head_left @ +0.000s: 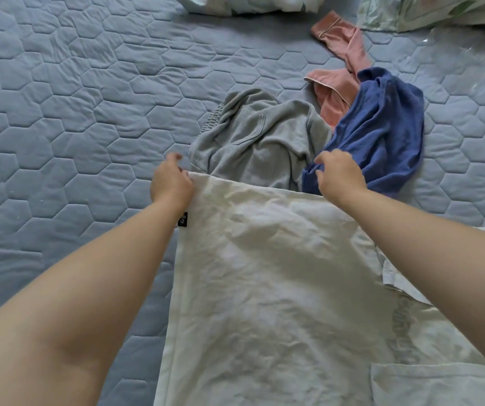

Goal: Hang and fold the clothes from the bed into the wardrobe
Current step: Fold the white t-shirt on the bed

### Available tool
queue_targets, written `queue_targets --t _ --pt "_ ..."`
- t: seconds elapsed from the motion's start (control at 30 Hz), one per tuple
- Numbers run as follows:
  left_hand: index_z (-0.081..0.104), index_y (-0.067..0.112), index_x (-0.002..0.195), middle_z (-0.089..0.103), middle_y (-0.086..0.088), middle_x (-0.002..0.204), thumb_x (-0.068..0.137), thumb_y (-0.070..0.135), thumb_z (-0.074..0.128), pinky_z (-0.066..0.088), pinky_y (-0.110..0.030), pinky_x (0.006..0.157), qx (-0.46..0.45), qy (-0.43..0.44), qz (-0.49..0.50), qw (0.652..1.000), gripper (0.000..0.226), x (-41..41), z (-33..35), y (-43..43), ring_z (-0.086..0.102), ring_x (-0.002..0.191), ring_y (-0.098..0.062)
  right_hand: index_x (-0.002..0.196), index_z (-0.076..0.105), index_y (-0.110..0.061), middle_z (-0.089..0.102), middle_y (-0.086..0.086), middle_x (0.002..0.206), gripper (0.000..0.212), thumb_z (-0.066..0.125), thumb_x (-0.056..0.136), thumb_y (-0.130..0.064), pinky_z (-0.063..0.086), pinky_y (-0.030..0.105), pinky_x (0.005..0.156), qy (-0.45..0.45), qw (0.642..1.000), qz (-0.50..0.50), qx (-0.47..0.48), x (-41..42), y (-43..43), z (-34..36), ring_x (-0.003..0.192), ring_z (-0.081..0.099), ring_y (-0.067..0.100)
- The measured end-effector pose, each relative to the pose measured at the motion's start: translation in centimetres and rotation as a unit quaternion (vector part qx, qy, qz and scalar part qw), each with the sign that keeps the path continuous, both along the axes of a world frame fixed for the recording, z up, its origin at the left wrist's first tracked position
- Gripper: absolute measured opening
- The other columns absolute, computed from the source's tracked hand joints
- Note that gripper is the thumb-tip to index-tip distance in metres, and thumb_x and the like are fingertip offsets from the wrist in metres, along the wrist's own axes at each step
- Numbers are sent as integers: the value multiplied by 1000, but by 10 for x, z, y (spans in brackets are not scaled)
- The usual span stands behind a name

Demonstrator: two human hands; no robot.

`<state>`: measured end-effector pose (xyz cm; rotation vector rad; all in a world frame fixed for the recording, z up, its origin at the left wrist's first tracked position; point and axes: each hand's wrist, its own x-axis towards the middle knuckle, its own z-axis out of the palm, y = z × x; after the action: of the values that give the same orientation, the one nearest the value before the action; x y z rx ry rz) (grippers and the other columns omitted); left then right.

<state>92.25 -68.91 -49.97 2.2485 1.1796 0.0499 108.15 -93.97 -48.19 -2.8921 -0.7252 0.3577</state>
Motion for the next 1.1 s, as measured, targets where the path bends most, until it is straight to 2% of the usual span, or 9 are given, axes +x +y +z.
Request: queue_targets --t 0.13,0.27,0.37,0.43,0.53,0.63,0.83,0.97,1.1 --pt "38 11 142 40 -14 138 82 3 49 32 -41 105 74 -21 -150 986 62 0 -21 -45 37 126 -32 115 56 0 53 21 119 27 46 91 -6 36 46 92 -36 997 -59 46 -16 -12 -22 112 45 38" --pt "25 16 149 22 -8 156 89 15 46 16 -38 116 110 43 -377 919 63 1 -43 -93 18 143 -25 102 63 5 59 24 103 31 46 80 -7 41 48 84 -73 991 94 68 -46 -38 -36 96 54 43" --pt "12 24 152 6 0 161 99 36 30 7 -48 116 85 168 -457 869 57 5 -62 -122 4 147 -23 141 38 -3 30 18 152 52 40 96 -28 19 48 113 70 971 185 -131 -57 -57 -57 140 27 34" --pt "10 23 152 6 3 160 99 46 23 6 -55 113 55 256 -375 889 60 9 -71 -132 3 147 -25 152 13 -11 4 7 161 61 30 100 -39 3 48 117 98 969 119 -194 -53 -72 -68 148 1 22" --pt "19 19 150 8 -2 160 99 45 24 9 -55 113 67 252 -281 924 58 15 -73 -148 3 146 -27 149 24 -9 13 10 159 54 33 100 -31 6 47 116 17 997 -15 -75 -44 -98 -64 147 8 23" --pt "20 21 149 6 -8 160 99 39 30 9 -52 114 84 162 -311 933 55 20 -71 -177 0 147 -26 145 34 -8 22 12 157 48 35 100 -25 10 46 115 -8 996 -85 -12 -38 -140 -61 145 16 24" --pt "4 27 153 -5 -4 161 99 33 31 -3 -48 116 66 78 -502 859 60 24 -62 -266 -10 147 -25 146 27 -12 20 11 154 50 31 100 -32 20 45 113 146 964 -120 -189 -52 -259 -72 142 18 27" --pt "-1 27 152 -8 -2 161 101 34 22 -6 -48 116 128 50 -612 779 57 28 -53 -334 -14 146 -25 146 27 -7 20 16 156 54 40 97 -28 19 42 114 86 962 -227 -123 -78 -328 -74 141 22 30" --pt "-10 23 151 -3 -1 161 99 28 30 -3 -50 116 107 164 -630 751 67 21 -52 -383 -14 146 -24 141 33 -1 33 21 146 55 49 94 -26 27 44 109 126 898 -421 -14 -108 -388 -76 133 32 36"
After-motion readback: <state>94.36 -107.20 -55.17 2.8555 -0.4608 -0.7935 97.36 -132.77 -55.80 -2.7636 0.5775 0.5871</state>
